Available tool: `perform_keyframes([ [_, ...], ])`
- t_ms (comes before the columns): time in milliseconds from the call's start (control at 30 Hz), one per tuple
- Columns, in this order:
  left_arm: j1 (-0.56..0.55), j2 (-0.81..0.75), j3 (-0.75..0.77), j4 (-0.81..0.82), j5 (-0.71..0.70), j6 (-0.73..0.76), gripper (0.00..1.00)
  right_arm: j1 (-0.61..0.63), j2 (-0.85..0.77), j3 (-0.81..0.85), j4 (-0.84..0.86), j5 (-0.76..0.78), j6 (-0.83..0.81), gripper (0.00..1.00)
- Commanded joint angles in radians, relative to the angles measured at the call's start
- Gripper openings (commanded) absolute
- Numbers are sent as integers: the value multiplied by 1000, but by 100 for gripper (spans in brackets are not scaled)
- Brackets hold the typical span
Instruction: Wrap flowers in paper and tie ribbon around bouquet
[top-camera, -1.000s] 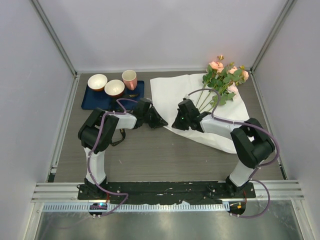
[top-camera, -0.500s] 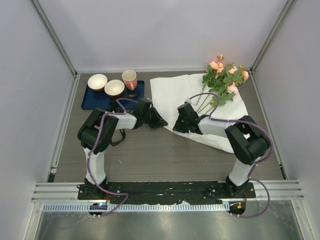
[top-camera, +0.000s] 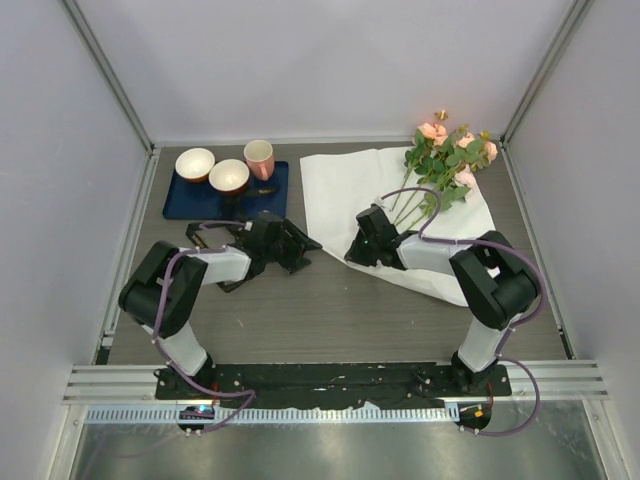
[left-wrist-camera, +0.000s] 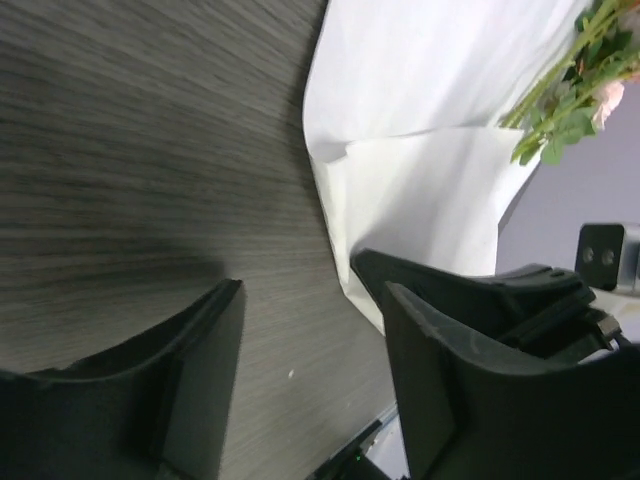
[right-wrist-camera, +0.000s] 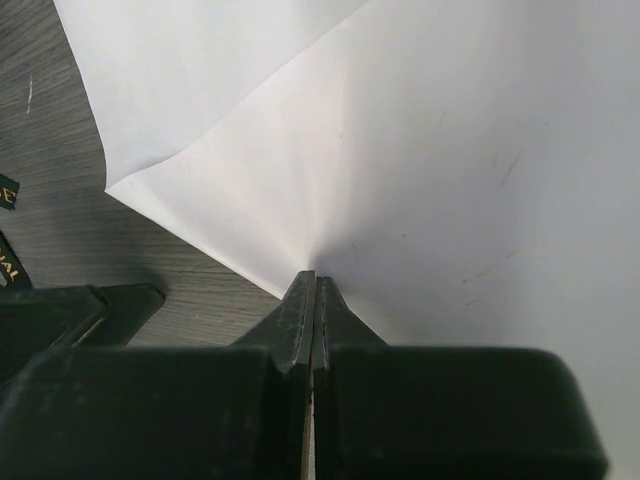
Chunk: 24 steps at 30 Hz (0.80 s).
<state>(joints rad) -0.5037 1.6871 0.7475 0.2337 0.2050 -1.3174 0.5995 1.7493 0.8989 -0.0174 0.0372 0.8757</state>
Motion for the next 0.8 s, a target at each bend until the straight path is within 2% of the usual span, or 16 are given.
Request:
perform_keyframes([
  [0, -5, 72, 3, 113, -75, -133, 59, -3, 9, -14, -10, 1, 8, 0],
  [167, -24, 117, -5, 159, -197, -167, 58, -4, 10, -9, -12, -8, 6, 0],
  [367, -61, 155, -34, 185, -346, -229, 46, -9, 0, -9, -18, -5, 5, 0],
  [533, -96, 183, -54, 242, -458, -198, 41, -10, -7, -2, -30, -7, 5, 0],
  [600, -96, 194, -82, 318, -469, -175, 36, -12, -7, -2, -33, -5, 9, 0],
  [667, -98, 191, -109, 418, -477, -140, 26, -14, -1, -2, -39, -8, 16, 0],
  [767, -116, 114, -109, 460, -531, 39, 13, -18, 10, -9, -53, -20, 60, 0],
])
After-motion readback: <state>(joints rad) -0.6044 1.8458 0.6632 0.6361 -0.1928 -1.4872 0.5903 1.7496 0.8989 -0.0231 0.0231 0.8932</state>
